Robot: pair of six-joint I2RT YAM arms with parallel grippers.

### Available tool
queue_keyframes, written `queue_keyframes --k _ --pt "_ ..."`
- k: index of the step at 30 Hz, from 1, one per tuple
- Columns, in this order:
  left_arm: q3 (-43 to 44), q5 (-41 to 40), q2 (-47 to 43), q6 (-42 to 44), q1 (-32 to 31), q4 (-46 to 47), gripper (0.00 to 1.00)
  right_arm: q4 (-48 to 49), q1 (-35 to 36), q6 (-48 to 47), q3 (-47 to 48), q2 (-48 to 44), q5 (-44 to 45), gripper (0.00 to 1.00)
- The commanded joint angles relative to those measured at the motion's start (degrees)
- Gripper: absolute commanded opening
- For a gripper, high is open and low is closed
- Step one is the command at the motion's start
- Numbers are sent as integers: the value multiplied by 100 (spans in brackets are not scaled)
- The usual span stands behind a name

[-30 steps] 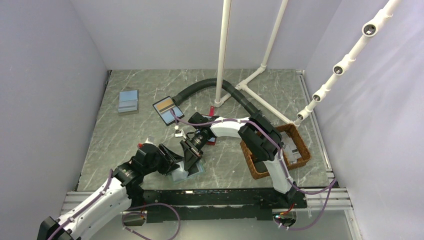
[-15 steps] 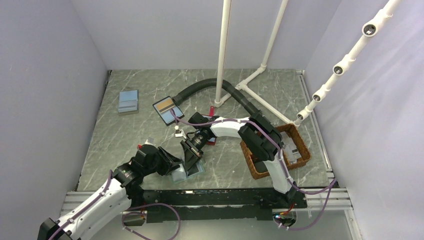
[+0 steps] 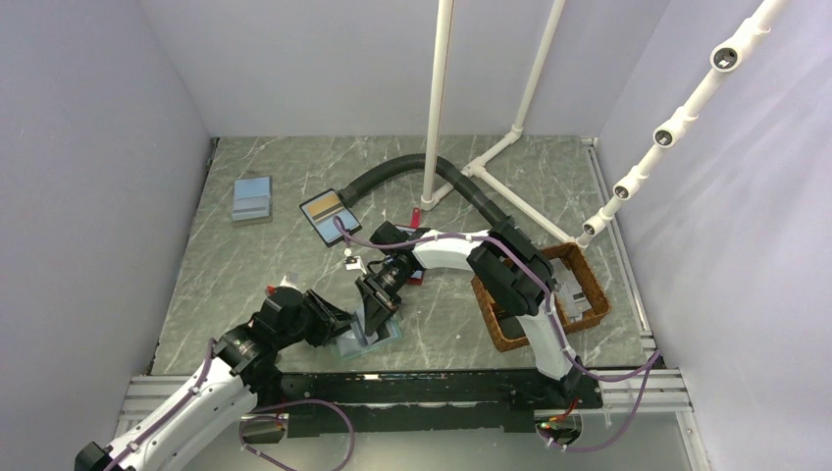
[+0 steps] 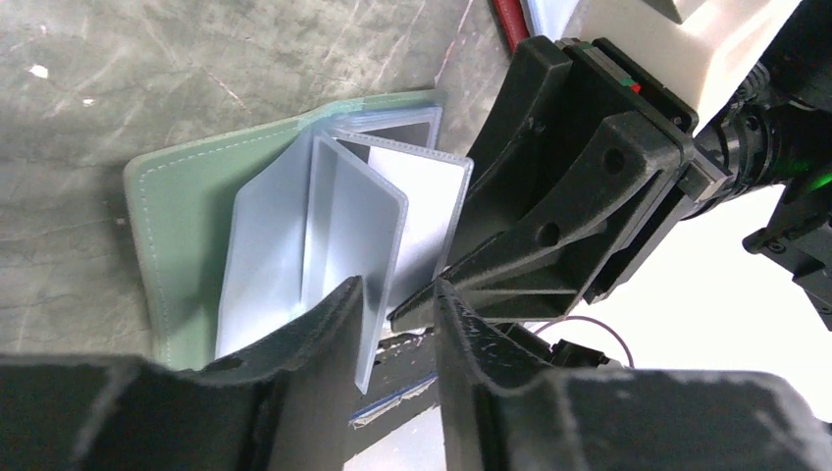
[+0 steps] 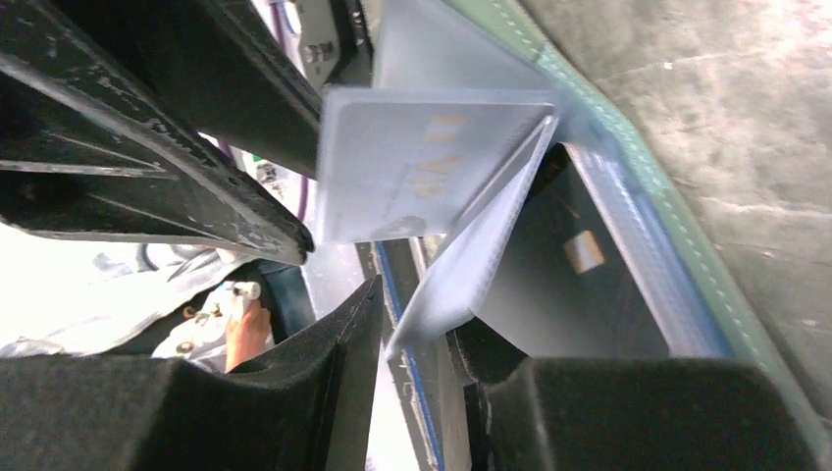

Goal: Take the credit cards out of the card holder
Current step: Remove the credit card from the card holder.

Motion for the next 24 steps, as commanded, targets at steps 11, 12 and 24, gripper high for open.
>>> queue_keyframes --k 11,12,24 --pt "81 -138 372 24 3 -719 32 -441 34 -535 183 -136 768 22" --pt "104 -141 415 58 5 -716 27 -462 39 -560 192 -144 820 16" --pt "339 -269 278 1540 12 -126 0 -888 -66 -1498 -77 -1084 2211 23"
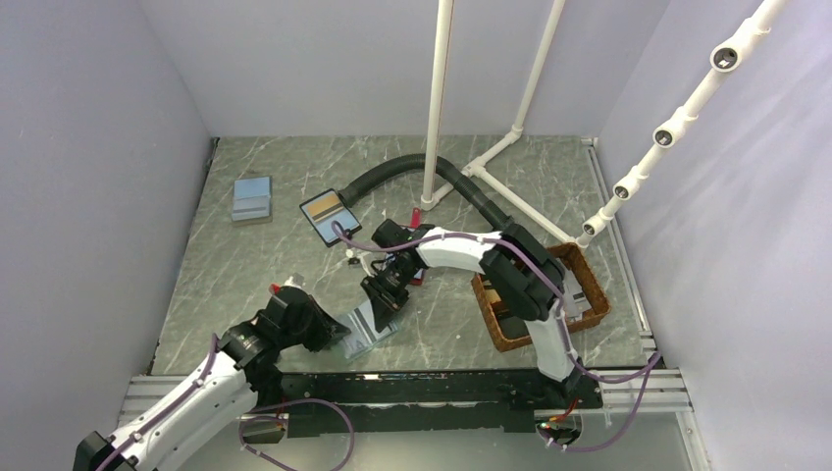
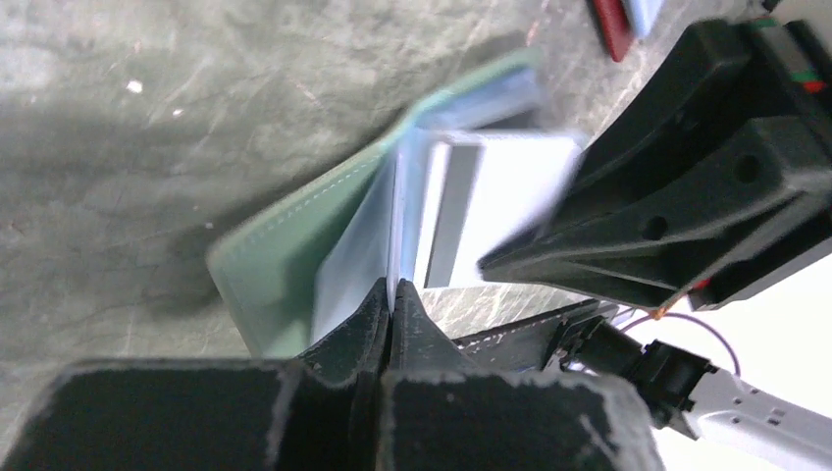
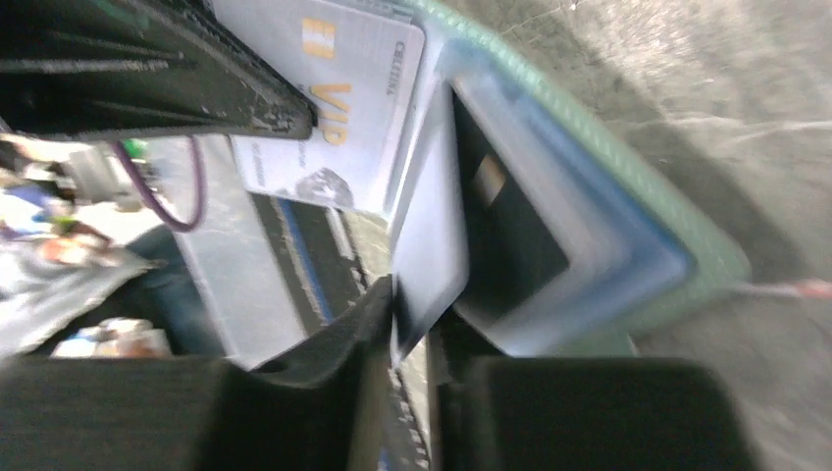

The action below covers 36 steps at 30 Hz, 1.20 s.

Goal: Take the credit cards out of the card holder
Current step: Remove the credit card from the card holder.

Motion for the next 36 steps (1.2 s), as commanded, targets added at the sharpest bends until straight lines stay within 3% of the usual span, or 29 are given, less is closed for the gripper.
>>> queue_keyframes --k 1,6,12,20,27,36 --pt "320 -191 -237 1056 14 322 0 -273 -136 -802 -88 -926 1107 31" --pt "324 333 -104 1782 14 1101 0 -615 -535 -1543 -46 -1684 1053 48" --pt "596 1007 662 2516 14 2145 0 -935 -666 -2400 -286 -1952 -1077 52" --pt "874 1625 1326 2976 14 3286 0 -302 -737 -1763 -488 -1394 -2067 52" --pt "663 1772 1050 2678 14 3757 0 766 -1259 -635 -938 -1407 -2262 52" --pt "401 2037 937 2320 14 4463 0 1100 -1306 -360 -1010 -1438 -2553 52"
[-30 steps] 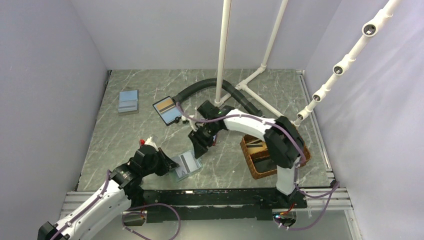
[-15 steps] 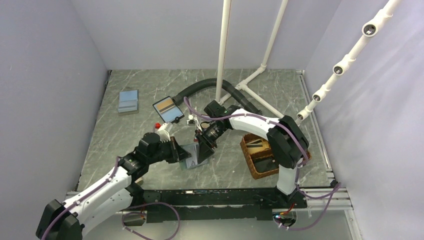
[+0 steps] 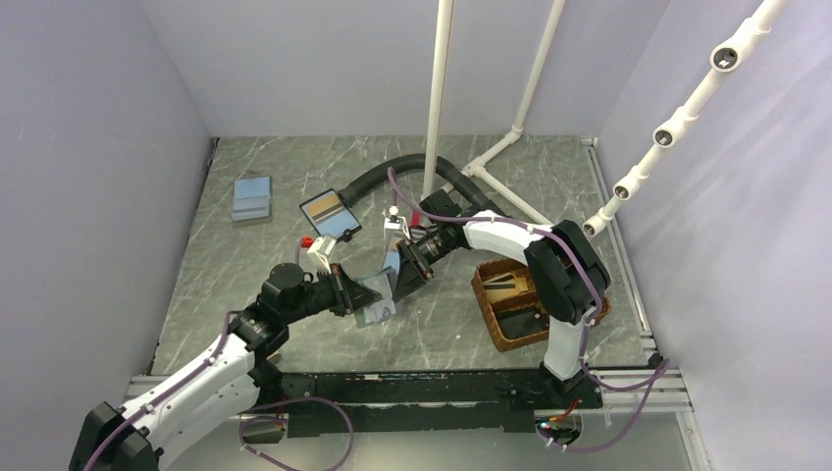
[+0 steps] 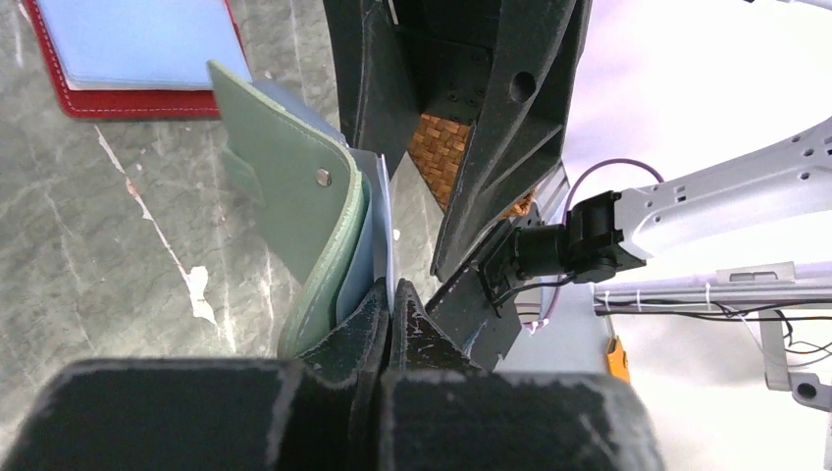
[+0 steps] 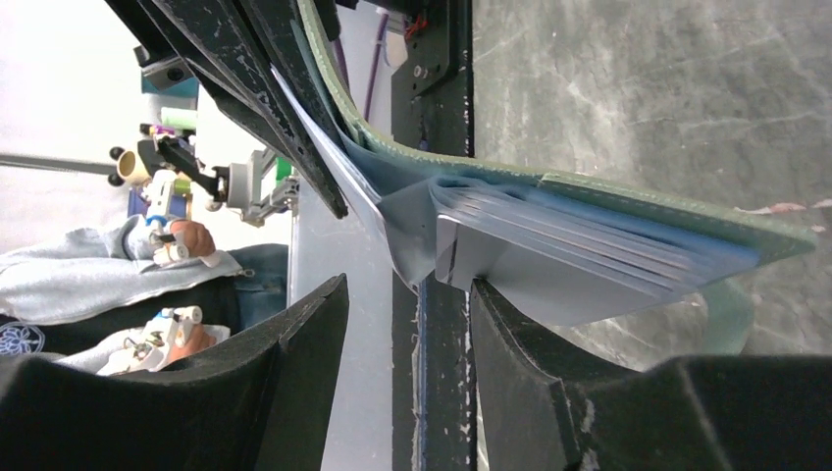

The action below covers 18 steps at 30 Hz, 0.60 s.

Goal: Take the credit cards out of the card holder
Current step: Remove the credit card from the card holder.

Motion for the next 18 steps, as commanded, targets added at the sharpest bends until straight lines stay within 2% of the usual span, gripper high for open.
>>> queue_keyframes --k 1,7,12,18 --pt "-47 361 -17 -271 12 974 0 538 51 333 -92 -161 -402 51" --pt "-108 322 72 -413 16 1231 0 966 51 769 -208 -188 -807 48" --pt "-180 205 -63 -491 12 1168 0 1459 51 1210 -350 -196 -1048 29" --pt "-209 76 -170 -525 12 984 0 1581 53 1327 -371 -179 -1166 24"
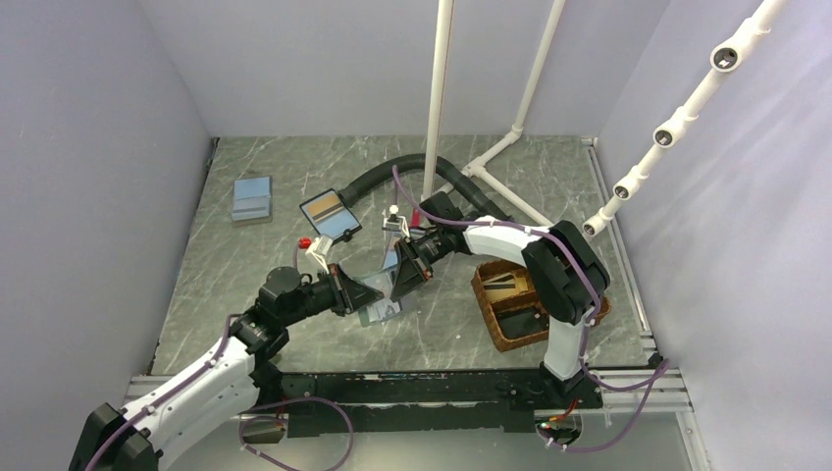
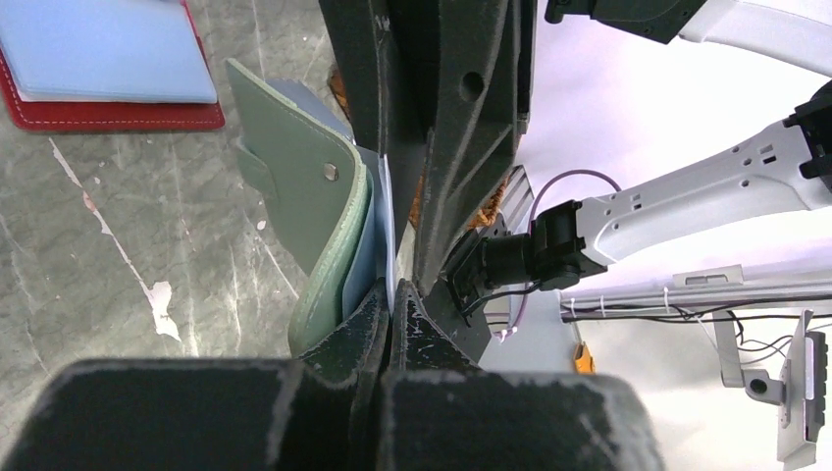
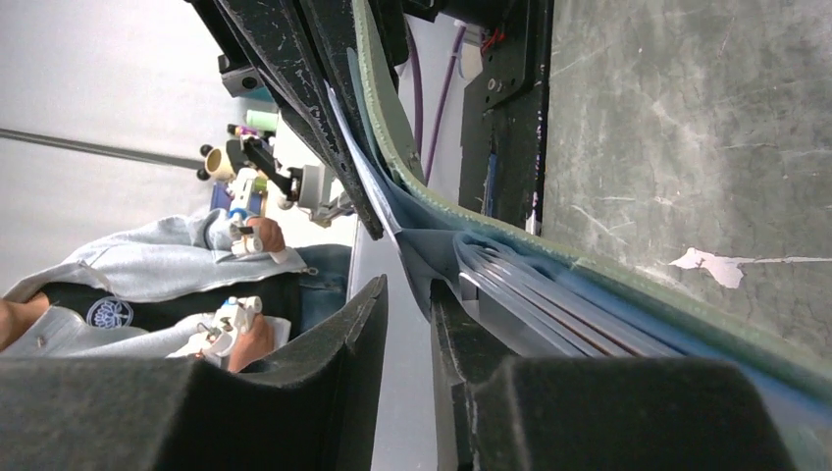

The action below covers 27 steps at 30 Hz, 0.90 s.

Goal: Take the credit cards out of the card holder
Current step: Remove the credit card from the card holder.

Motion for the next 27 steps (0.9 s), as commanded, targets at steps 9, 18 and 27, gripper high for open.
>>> queue_keyframes --k 9,18,27 --pt "76 -306 -301 -284 7 -244 20 228 -99 -11 -37 -96 -50 0" --pt "-340 -465 -1113 -621 16 -518 15 77 -179 -215 -74 -22 74 0" --pt "-499 -504 -1725 -671 33 -924 0 -116 -191 -455 -93 29 170 0"
